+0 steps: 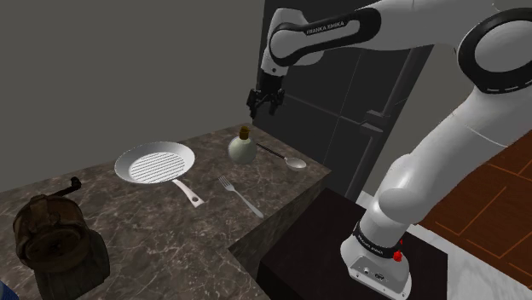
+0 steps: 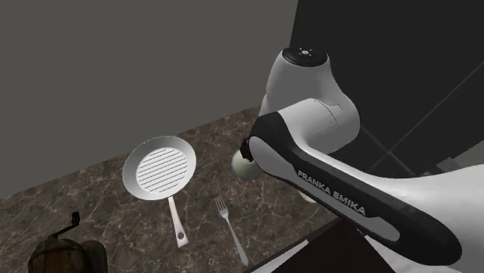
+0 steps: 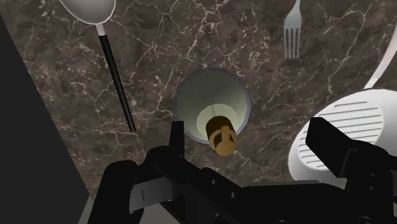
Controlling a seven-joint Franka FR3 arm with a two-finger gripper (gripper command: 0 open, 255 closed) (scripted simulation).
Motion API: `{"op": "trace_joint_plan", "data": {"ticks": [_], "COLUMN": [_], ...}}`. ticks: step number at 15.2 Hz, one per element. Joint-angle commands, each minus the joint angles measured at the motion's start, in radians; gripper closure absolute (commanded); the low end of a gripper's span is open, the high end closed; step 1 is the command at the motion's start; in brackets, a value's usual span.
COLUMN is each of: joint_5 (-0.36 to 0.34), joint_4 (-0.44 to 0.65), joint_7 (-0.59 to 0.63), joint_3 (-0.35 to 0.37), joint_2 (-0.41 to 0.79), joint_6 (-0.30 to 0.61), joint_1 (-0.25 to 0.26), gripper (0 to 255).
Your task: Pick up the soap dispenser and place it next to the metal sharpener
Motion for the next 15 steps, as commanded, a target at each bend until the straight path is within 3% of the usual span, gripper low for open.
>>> {"op": "trace_joint_plan", "data": {"ticks": [1,7,15], "joint_5": [-0.001,-0.004,0.000], "joint_4": [0.018,0.140,0.106], "joint_7": [0.002,0.005,0.003], "joint_3": [0.001,0.000,0.001], "joint_2": [0.066,0.293,0.356], "joint_6": [0.042,0.126,0.223], "joint_1": [0.000,-0.002,-0.001], "gripper": [0,0,0]}}
